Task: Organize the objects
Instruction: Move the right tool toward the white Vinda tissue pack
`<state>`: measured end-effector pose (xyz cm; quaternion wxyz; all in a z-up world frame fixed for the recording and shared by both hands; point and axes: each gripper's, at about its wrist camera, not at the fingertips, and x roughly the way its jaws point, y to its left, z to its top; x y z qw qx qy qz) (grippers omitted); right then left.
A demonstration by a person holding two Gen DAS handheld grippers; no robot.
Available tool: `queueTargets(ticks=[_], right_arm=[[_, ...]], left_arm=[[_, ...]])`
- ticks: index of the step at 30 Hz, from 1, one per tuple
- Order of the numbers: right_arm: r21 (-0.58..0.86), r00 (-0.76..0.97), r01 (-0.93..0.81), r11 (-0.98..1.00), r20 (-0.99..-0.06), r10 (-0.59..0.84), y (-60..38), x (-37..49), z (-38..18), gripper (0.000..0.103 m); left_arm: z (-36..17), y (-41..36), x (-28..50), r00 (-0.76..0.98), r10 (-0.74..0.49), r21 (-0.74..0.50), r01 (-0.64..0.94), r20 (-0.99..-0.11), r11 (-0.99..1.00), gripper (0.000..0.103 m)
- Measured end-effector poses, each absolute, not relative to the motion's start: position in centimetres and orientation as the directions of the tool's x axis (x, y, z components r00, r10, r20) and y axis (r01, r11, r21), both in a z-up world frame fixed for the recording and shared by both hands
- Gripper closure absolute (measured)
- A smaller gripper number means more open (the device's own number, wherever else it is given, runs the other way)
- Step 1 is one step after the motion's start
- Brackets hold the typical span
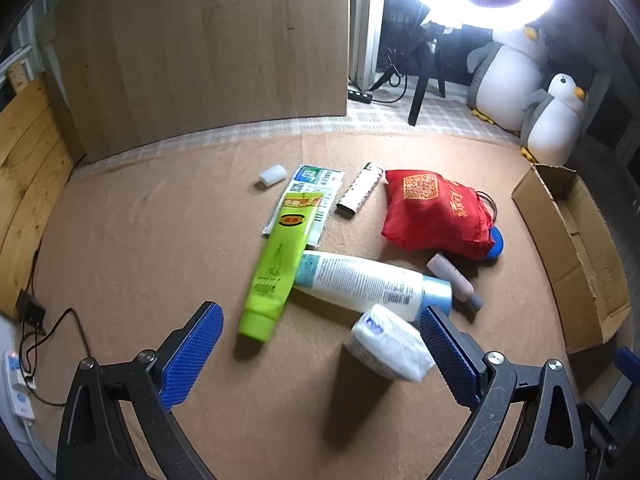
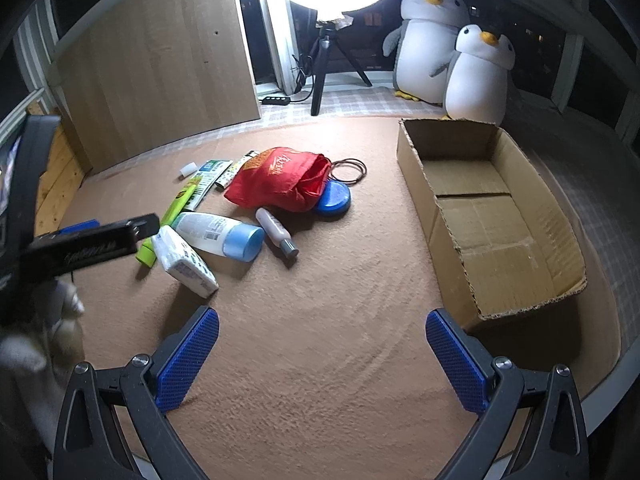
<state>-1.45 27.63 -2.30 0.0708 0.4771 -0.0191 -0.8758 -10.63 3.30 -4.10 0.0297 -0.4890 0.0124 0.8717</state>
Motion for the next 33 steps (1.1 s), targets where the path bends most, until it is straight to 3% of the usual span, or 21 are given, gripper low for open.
queueTargets(ticks=[10, 27, 33], right_arm=[[0.097, -0.525, 0.098, -0.990, -0.841, -0.134, 27.8, -1.1, -2.6, 0.001], [0.102, -0.507, 0.159, -0.982, -0.845, -0.170, 26.2, -1.0, -3.0, 0.001], [0.127, -0.490, 0.183, -0.975, -0.848, -0.203, 25.5, -1.1, -3.3, 0.001]], left_arm=[[-5.9, 3.0, -10.9, -0.489, 0.067, -0.032, -0.080, -0.870, -0.996, 0.021], [-8.9, -1.1, -6.3, -0.415, 0.141, -0.145, -0.022, -0.899, -0.989, 0.021], [-10.7, -0.7, -5.7, -0.371, 0.189, -0.173, -0.078, -0.909, -0.982, 0.021]])
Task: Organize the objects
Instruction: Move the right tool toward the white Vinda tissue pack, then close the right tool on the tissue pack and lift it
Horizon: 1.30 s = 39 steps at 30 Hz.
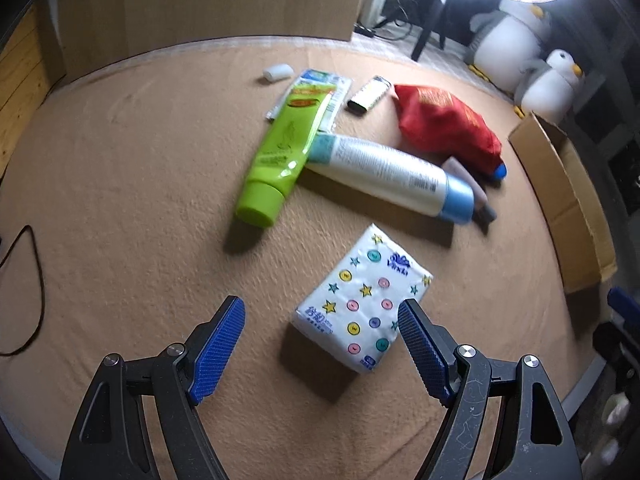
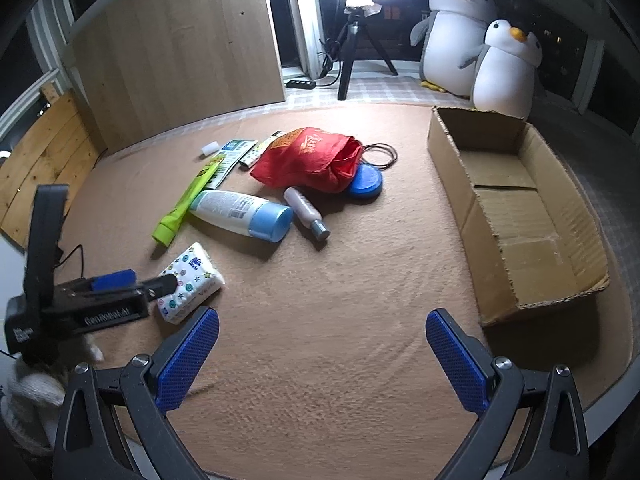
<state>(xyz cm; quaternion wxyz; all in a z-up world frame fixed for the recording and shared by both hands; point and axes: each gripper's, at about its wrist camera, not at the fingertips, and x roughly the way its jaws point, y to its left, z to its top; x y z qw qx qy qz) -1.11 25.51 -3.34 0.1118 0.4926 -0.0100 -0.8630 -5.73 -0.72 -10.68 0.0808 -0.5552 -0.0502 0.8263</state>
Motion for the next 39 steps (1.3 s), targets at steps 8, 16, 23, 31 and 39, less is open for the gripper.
queueTargets(ticks=[8, 16, 23, 31, 39], right_arm=[[0.164, -0.464, 0.185, -0.969, -0.854, -0.233, 25.4, -1.3, -3.9, 0.001], [0.192, -0.444, 0.180, -0.965, -0.859, -0.254, 25.8, -1.8, -4.4, 0.007], [0.228, -0.399, 0.203, -0.952, -0.869, -0.293, 25.2, -3.2, -5.4, 0.024], [0.354, -0.263, 0.245, -0.903, -0.872, -0.413, 22.7, -6.1, -7.6, 0.047], [0.438, -0.136, 0.255, -0.862, -0.866, -0.480, 19.7, -8.3, -10.1, 0.055]], left_arm=[[-11.5, -0.2, -5.9, -0.326, 0.273, -0.241, -0.135, -0.905, -0.961, 0.026], [-12.0, 2.0, -4.8, -0.269, 0.379, -0.326, -0.220, -0.886, -0.919, 0.029], [-11.7, 3.1, -4.0, -0.285, 0.385, -0.332, -0.216, -0.878, -0.918, 0.029], [-12.0, 1.5, -5.2, -0.289, 0.365, -0.330, -0.163, -0.885, -0.930, 0.040], [-12.2, 1.7, -5.9, -0.264, 0.407, -0.368, -0.185, -0.875, -0.911, 0.051]])
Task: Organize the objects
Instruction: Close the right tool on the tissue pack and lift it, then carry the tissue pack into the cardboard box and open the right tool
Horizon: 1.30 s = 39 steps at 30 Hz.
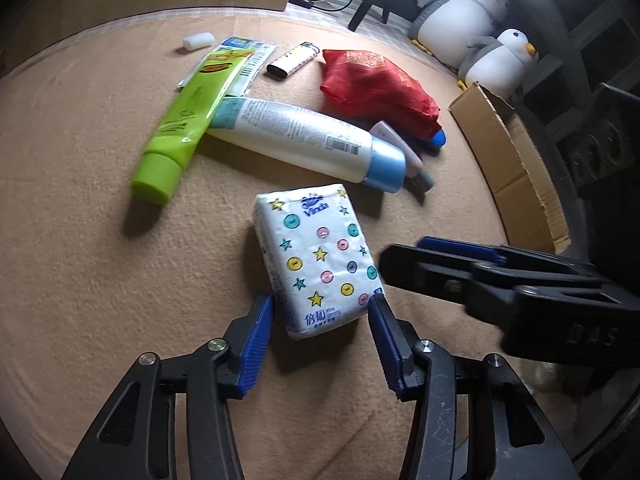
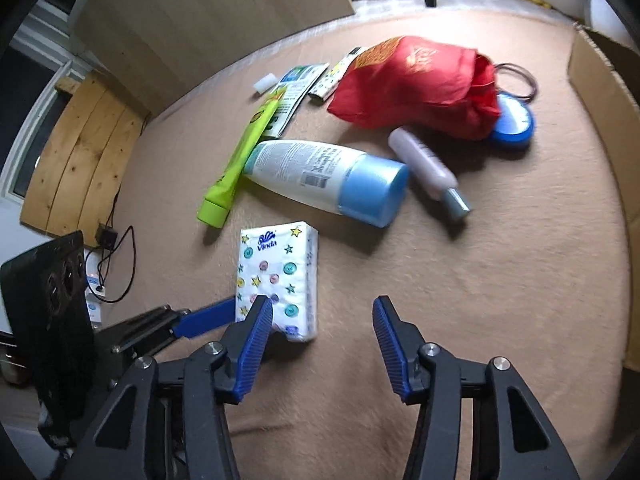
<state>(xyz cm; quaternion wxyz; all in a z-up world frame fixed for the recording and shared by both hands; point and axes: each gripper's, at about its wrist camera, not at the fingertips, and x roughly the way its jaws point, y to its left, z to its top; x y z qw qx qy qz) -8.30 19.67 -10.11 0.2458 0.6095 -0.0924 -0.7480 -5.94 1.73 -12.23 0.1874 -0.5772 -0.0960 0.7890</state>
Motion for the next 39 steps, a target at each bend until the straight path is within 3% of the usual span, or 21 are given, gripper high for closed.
queueTargets(ticks=[5, 17, 28, 39], right_arm=[[0.463, -0.090, 0.250, -0.850, -0.863, -0.497, 18.7, -9.1, -11.2, 0.067], [0.486, -0.053, 0.272, -0.830, -0.854, -0.518, 17.8, -9.4, -11.8, 0.077], [0.474, -0.085, 0.277, -0.836, -0.854, -0.513, 18.8, -8.8, -10.3, 0.077], [0.471, -0.212, 0.214, -0.856, -0.833, -0.511, 27.1, -9.0, -6.0, 0.077]], left_arm=[[-12.4, 1.8, -6.0, -0.257, 0.424, -0.387, -0.182, -0.868, -0.904, 0.051], [-12.8, 2.0, -6.6, -0.264, 0.437, -0.402, -0.177, -0.860, -0.898, 0.053], [-11.3, 3.7, -6.4, -0.289, 0.441, -0.399, -0.194, -0.850, -0.896, 0.054], [-6.9, 11.4, -7.6, -0.331, 0.490, -0.390, -0.324, -0.806, -0.862, 0.054]])
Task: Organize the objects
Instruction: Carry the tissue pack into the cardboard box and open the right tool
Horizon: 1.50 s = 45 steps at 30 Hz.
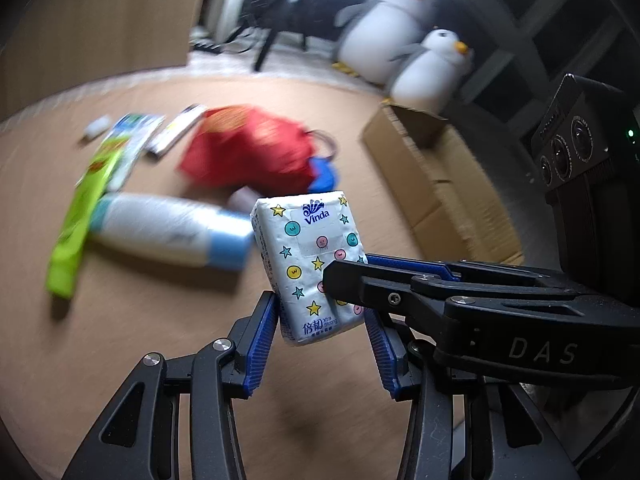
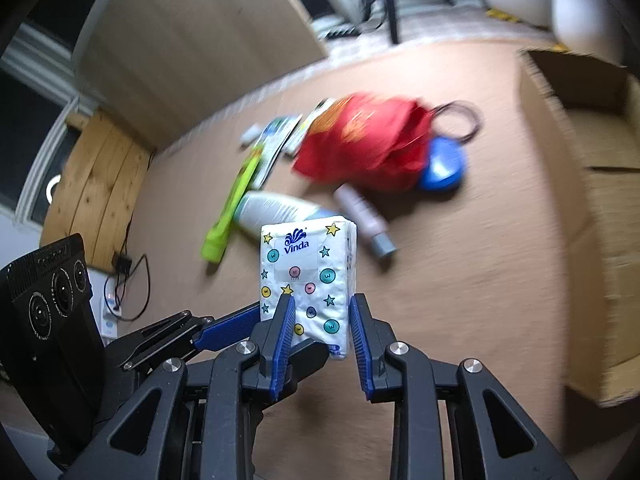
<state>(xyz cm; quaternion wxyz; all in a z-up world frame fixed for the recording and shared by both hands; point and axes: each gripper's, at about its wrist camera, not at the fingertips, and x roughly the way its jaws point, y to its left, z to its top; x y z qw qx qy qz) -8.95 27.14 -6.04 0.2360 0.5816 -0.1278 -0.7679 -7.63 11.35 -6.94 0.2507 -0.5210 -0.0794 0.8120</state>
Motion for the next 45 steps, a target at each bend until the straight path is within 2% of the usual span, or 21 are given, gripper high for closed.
queueTargets(ticks=[13, 23, 24, 25, 26, 27, 29, 30, 36, 45], right_arm=[[0.433, -0.355, 0.101, -0.896, -0.825, -0.439, 40.2, -10.3, -2.4, 0.077], [0.425, -0.390, 0.017, -0.905, -0.831, -0.397, 46.7, -10.3, -2.6, 0.077], [0.417, -0.394, 0.013, -0.909, -0.833, -0.388, 47.1, -10.3, -2.6, 0.077], [0.410, -0.397, 0.012, -0.912, -0.835, -0.381, 47.3, -10.2, -2.6, 0.077], [0.404, -0.404, 0.012, -0.915, -0.835, -0.374, 47.4, -10.1, -2.5, 0.077], [0.394, -0.414, 0.009, -0.919, -0.835, -0.363, 47.6, -10.1, -2.3, 0.075], [0.369, -0.421, 0.015, -0.929, -0.841, -0.341, 47.7, -10.0, -2.1, 0.058], [0.365, -0.427, 0.020, -0.931, -0.839, -0.338, 47.6, -9.9, -1.9, 0.057], [0.360, -0.440, 0.053, -0.931, -0.829, -0.345, 46.2, -9.9, -1.1, 0.056], [0.395, -0.384, 0.176, -0.902, -0.816, -0.432, 39.1, -10.6, -1.1, 0.056]], left_arm=[[-3.8, 25.6, -8.2, -0.287, 0.574, -0.395, -0.493, -0.767, -0.775, 0.054], [-4.2, 32.2, -8.0, -0.251, 0.595, -0.400, -0.539, -0.764, -0.741, 0.055], [-4.2, 32.5, -7.9, -0.253, 0.589, -0.391, -0.543, -0.768, -0.743, 0.054], [-4.2, 32.9, -7.9, -0.259, 0.570, -0.370, -0.543, -0.780, -0.754, 0.048], [-4.2, 33.0, -7.9, -0.265, 0.559, -0.359, -0.542, -0.786, -0.760, 0.038], [-4.1, 32.9, -7.9, -0.273, 0.556, -0.354, -0.538, -0.785, -0.765, 0.034], [-4.1, 32.3, -7.9, -0.281, 0.556, -0.358, -0.527, -0.782, -0.771, 0.033], [-4.0, 32.0, -7.9, -0.283, 0.556, -0.360, -0.522, -0.782, -0.773, 0.033], [-3.8, 28.2, -7.5, -0.305, 0.543, -0.365, -0.482, -0.783, -0.797, 0.033], [-4.8, 17.6, -6.3, -0.356, 0.482, -0.371, -0.336, -0.801, -0.866, 0.033]])
